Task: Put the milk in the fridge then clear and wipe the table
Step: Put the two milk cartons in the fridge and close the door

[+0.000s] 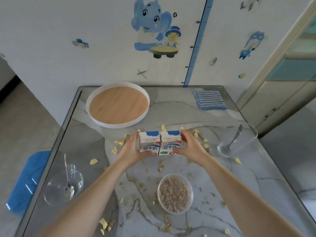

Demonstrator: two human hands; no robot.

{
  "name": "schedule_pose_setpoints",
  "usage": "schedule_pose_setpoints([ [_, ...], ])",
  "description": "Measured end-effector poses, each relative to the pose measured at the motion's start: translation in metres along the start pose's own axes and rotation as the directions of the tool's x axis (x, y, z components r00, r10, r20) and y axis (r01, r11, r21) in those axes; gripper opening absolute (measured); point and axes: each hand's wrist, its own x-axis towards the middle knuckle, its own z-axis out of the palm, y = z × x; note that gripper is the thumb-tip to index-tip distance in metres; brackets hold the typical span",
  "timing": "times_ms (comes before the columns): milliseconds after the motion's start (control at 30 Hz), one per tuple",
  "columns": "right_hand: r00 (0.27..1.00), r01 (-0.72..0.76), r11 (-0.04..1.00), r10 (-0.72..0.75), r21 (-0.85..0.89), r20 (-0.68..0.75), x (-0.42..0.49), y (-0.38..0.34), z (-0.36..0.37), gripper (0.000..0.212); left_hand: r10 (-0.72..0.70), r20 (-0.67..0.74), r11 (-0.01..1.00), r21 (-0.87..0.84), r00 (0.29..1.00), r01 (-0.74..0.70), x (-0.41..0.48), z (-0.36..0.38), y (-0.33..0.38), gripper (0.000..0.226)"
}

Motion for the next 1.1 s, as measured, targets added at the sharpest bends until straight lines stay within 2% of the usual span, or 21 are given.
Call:
schedule_pose_setpoints([
  [100,0.999,-0.018,0.997,0.015,0.078,0.045,0.013,0.009,0.014,0.053,0.014,-0.018,0.999,-0.051,1.000,-0.015,0.008,0.010,-0.008,0.055],
  [200,0.999,-0.047,0.988,0.046,0.150,0.009,0.020,0.015,0.026,0.043,0.001,-0.061,0.995,-0.095,0.998,-0.007,0.012,0.016,-0.016,0.043],
  [467,1.000,0.029,0.960,-0.026,0.279,-0.014,0.001,0.005,0.011,0.038,0.017,-0.084,0.985,-0.171,0.996,-0.032,0.005,0.006,-0.006,0.040],
  [567,0.998,0.067,0.933,-0.062,0.355,-0.026,-0.017,-0.015,-0.013,0.035,0.036,-0.089,0.965,-0.257,0.995,-0.058,-0.005,-0.011,0.019,0.042],
  [833,0.993,0.117,0.789,-0.099,0.603,-0.063,-0.086,-0.087,-0.078,0.039,0.147,-0.081,0.830,-0.532,0.986,-0.167,-0.061,-0.075,0.112,0.036],
  [967,0.975,0.221,0.729,-0.154,0.648,-0.160,-0.125,-0.125,-0.108,0.033,0.201,-0.034,0.717,-0.676,0.979,-0.171,-0.084,-0.107,0.159,0.031],
  [1100,0.949,0.309,0.727,-0.199,0.613,-0.243,-0.171,-0.163,-0.131,0.028,0.256,-0.054,0.650,-0.730,0.965,-0.213,-0.117,-0.134,0.194,0.026],
])
